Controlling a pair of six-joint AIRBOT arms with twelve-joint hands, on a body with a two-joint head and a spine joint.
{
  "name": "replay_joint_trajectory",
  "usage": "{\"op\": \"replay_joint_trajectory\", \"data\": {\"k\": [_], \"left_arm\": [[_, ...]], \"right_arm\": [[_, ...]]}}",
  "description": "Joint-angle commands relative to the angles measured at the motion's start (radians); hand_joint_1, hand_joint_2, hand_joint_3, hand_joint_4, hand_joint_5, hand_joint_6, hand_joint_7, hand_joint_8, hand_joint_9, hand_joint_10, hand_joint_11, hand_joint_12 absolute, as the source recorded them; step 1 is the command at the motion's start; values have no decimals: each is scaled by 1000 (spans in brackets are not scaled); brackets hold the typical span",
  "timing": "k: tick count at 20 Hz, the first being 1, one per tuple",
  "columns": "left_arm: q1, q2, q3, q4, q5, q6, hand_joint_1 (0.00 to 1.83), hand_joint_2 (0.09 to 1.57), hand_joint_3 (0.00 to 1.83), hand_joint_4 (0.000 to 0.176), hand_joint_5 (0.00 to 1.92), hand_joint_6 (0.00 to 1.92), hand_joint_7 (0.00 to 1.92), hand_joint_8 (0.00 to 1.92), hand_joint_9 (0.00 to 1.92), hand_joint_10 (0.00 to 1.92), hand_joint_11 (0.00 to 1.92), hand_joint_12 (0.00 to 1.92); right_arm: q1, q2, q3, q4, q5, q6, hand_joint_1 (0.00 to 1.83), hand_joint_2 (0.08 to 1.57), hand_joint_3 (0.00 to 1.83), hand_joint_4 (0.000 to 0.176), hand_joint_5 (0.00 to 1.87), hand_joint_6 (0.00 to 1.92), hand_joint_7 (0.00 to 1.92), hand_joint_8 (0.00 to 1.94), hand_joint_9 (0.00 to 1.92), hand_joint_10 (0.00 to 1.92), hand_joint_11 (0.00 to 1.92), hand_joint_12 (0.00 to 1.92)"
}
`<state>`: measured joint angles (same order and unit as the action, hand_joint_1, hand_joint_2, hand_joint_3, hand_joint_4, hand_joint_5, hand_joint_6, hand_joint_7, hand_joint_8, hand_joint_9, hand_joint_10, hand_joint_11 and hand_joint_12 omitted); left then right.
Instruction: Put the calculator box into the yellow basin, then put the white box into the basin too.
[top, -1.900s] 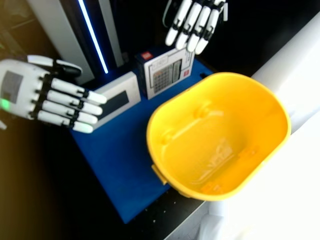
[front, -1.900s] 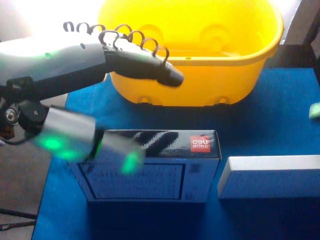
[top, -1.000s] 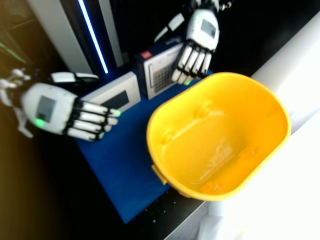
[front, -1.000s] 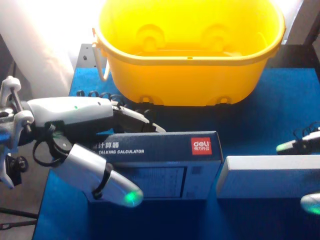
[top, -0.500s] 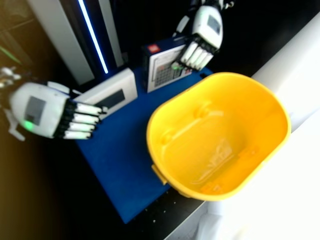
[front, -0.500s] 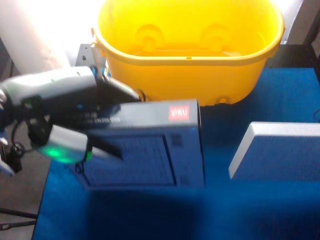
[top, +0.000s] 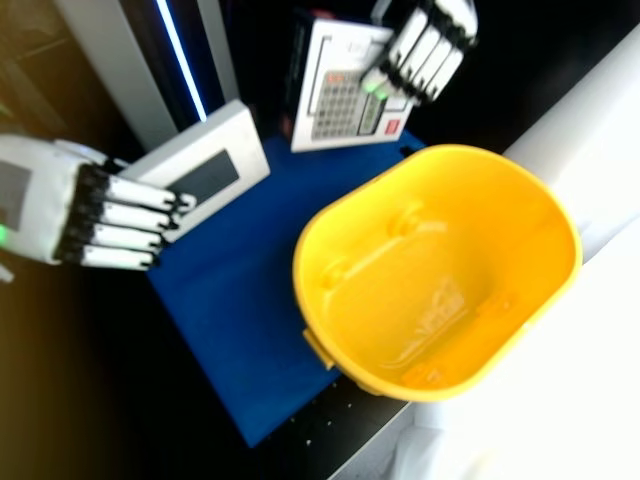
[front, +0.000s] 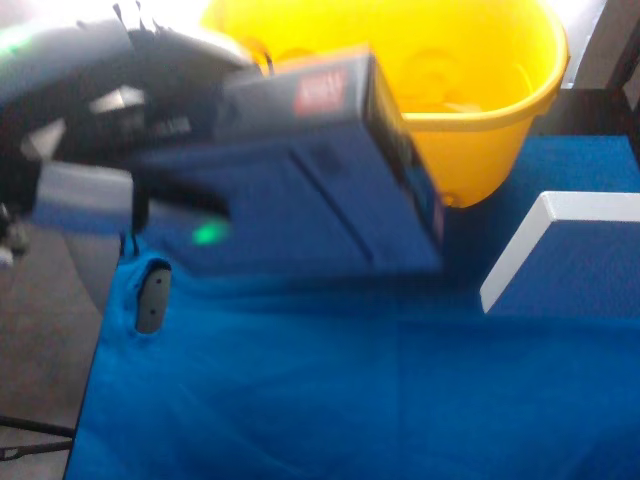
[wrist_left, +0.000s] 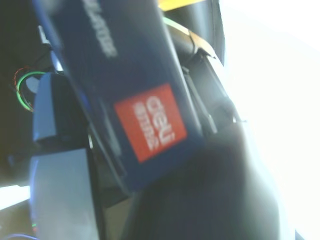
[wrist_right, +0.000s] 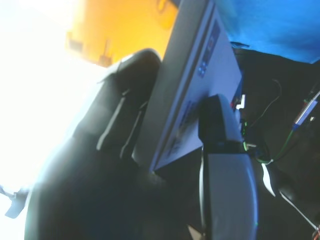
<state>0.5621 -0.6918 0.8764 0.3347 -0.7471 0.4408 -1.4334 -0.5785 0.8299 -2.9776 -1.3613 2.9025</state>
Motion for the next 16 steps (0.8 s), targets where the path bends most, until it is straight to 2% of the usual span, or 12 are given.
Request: {"op": "replay_joint_trajectory", "data": {"k": [1, 4, 5, 6, 7, 8, 9, 12, 13, 14, 15, 16], "left_arm": [[-43, 9, -7, -35, -150, 11, 1362, 1162, 1, 0, 726, 1226, 932, 1110, 868, 1284, 655, 1422], [-139, 14, -2, 1, -127, 38, 1358, 1175, 0, 0, 725, 1196, 876, 1193, 856, 1336, 736, 1446], [-172, 13, 2, 18, -117, 38, 1358, 1178, 0, 0, 694, 1223, 928, 1140, 820, 1358, 741, 1443], [-207, 11, 8, 39, -100, 38, 1358, 1176, 0, 0, 716, 1205, 896, 1174, 844, 1342, 743, 1443], [-261, 5, 17, 66, -80, 38, 1358, 1175, 0, 0, 726, 1195, 877, 1190, 857, 1335, 745, 1442], [-315, -11, 34, 87, -49, 38, 1358, 1178, 0, 0, 694, 1223, 928, 1140, 820, 1358, 743, 1441], [-343, -26, 50, 99, -40, 38, 1358, 1176, 0, 0, 715, 1205, 895, 1174, 844, 1342, 745, 1441], [-388, -65, 102, 75, -19, 66, 1358, 1176, 0, 0, 715, 1206, 895, 1174, 844, 1342, 745, 1440], [-411, -93, 124, 76, 1, 72, 1358, 1175, 0, 0, 726, 1196, 877, 1190, 857, 1335, 746, 1439], [-418, -122, 147, 73, 12, 76, 1358, 1178, 1, 0, 694, 1223, 928, 1140, 820, 1359, 744, 1439], [-420, -151, 173, 63, 17, 76, 1357, 1179, 1, 0, 703, 1216, 886, 1190, 841, 1346, 748, 1438], [-421, -184, 202, 56, 28, 76, 1358, 1176, 0, 0, 723, 1198, 875, 1194, 856, 1337, 747, 1438]], "right_arm": [[2, 26, 4, -34, -144, 12, 1376, 1119, 0, 0, 881, 969, 1011, 1007, 899, 1260, 733, 1401], [2, 78, 5, -34, -144, 11, 1376, 1110, 1, 0, 928, 977, 1018, 968, 899, 1220, 721, 1282], [2, 92, 7, -34, -144, 11, 1376, 1117, 1, 0, 913, 956, 992, 1033, 896, 1248, 733, 1317], [2, 101, 11, -34, -145, 10, 1379, 1107, 0, 0, 944, 894, 1010, 1010, 920, 1220, 755, 1334], [1, 103, 17, -34, -145, 10, 1283, 1082, 0, 0, 1043, 757, 1078, 982, 975, 1028, 787, 1347], [1, 103, 21, -28, -145, 10, 1364, 1079, 2, 0, 1051, 771, 1049, 956, 947, 1119, 763, 1327], [1, 103, 23, -26, -145, 10, 1378, 1084, 0, 0, 1061, 799, 1032, 963, 918, 1139, 718, 1324], [3, 105, 32, -15, -145, 11, 1386, 1074, 0, 0, 1082, 733, 1056, 925, 939, 1148, 727, 1388], [3, 106, 39, -11, -145, 11, 1282, 1055, 0, 0, 1154, 640, 1087, 912, 958, 1002, 739, 1448], [3, 106, 46, -5, -145, 11, 1260, 1054, 0, 0, 1160, 623, 1088, 918, 987, 917, 774, 1474], [3, 106, 51, 1, -145, 11, 1253, 1060, 1, 0, 1144, 644, 1077, 940, 979, 889, 758, 1499], [3, 106, 57, 9, -145, 11, 1354, 1085, 1, 0, 1091, 724, 1036, 957, 887, 1166, 686, 1533]]}}
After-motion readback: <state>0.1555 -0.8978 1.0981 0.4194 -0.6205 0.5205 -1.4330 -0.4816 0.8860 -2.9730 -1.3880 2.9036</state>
